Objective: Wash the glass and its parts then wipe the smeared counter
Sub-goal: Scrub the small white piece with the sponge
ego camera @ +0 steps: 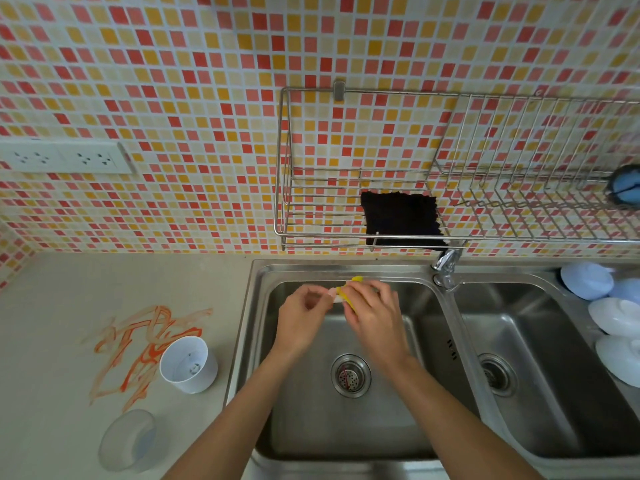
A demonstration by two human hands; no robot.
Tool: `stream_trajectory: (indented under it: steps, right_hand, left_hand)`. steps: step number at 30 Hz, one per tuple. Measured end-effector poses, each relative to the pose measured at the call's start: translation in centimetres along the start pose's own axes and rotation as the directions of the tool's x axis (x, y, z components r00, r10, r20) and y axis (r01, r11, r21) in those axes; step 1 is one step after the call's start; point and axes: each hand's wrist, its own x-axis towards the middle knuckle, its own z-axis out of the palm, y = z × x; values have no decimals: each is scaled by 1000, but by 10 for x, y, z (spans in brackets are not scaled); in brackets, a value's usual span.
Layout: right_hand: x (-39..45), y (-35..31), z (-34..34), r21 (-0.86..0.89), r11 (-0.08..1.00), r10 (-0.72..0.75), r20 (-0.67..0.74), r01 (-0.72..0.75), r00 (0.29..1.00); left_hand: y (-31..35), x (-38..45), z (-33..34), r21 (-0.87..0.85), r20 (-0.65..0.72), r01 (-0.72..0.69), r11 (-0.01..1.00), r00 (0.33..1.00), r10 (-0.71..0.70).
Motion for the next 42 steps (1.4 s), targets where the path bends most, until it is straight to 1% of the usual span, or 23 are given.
stream_trajectory:
  steps: [2, 4, 5, 6, 8, 10, 12, 14, 18, 19, 20, 23, 24, 26, 28, 29, 30, 32, 33, 37, 39, 41, 42]
  right_hand:
    - [2, 4, -2, -17, 999, -28, 6, 28, 1000]
    - [5, 8, -2, -13, 999, -48, 22, 48, 999]
    - [6, 9, -3, -8, 998, -58, 26, 58, 998]
    - [6, 9, -3, 4, 999, -54, 26, 54, 998]
    - [5, 4, -6, 47, 999, 19, 23, -20, 1000]
    - [0, -9, -11, 104, 987, 121, 45, -125, 992]
    - [-8, -27, -14, 143, 976, 155, 84, -166, 984]
    - [-10, -34, -15, 168, 970, 161, 92, -175, 983]
    - [-6, -17, -18, 147, 926, 341, 73, -348, 937]
    - [-9, -16, -19, 142, 924, 349, 72, -356, 934]
    - [-12, -20, -20, 143, 932, 325, 72, -333, 943]
    - [-18, -33, -19, 179, 959, 212, 61, -219, 975]
    - [-15, -32, -20, 181, 959, 213, 55, -220, 975]
    - [-11, -23, -20, 160, 943, 289, 38, -291, 957]
    - [-14, -18, -20, 157, 920, 359, 23, -358, 933]
    - [-17, -21, -20, 164, 923, 349, 22, -347, 937]
    - [-21, -27, -20, 173, 936, 307, 23, -306, 951]
    - [-25, -35, -21, 181, 961, 210, 22, -211, 977]
    - [-24, -35, -23, 172, 966, 194, 21, -195, 981]
    - [-18, -10, -29, 88, 965, 245, 14, -246, 969]
    - [-21, 3, -30, 59, 980, 191, 21, -192, 981]
    - [-25, 13, -33, 37, 993, 115, 41, -116, 993]
    - [-26, 19, -35, 29, 995, 94, 51, -95, 994]
  left_hand:
    - [-1, 0, -4, 65, 49, -137, 988, 990, 134]
    - [-1, 0, -7, 213, 110, -263, 941, 963, 244]
    - [0, 0, -7, 268, 125, -302, 915, 953, 278]
    - [0, 0, -7, 284, 116, -314, 906, 949, 292]
    - [0, 1, -7, 194, 50, -261, 946, 965, 256]
    - [-3, 3, -4, 71, -9, -162, 984, 987, 163]
    - [-4, 3, -1, -41, -5, -81, 996, 997, 80]
    - [-3, 1, 3, -134, 15, -34, 990, 999, 36]
    - [-1, -3, 9, -187, -10, -2, 982, 1000, 1]
    - [-1, -3, 10, -190, -12, 2, 982, 1000, -4]
    - [-1, -3, 10, -194, -10, 5, 981, 1000, -7]
    - [-1, -4, 11, -234, 8, 7, 972, 1000, -5]
    - [1, -5, 12, -245, 10, 10, 970, 1000, -7]
    - [2, -7, 13, -259, -6, 26, 966, 1000, -29]
    - [2, -8, 14, -251, -40, 47, 967, 997, -59]
    - [2, -9, 13, -246, -49, 59, 967, 996, -73]
    - [3, -9, 13, -245, -42, 66, 967, 996, -79]
    - [5, -11, 13, -235, -1, 64, 970, 998, -66]
    - [7, -13, 13, -224, 18, 60, 973, 998, -58]
    - [8, -18, 18, -129, 12, 67, 989, 998, -66]
    - [9, -21, 21, -64, 25, 69, 996, 997, -68]
    - [13, -24, 24, 31, 39, 7, 1000, 999, -8]
    - [15, -26, 25, 97, 47, -63, 993, 997, 58]
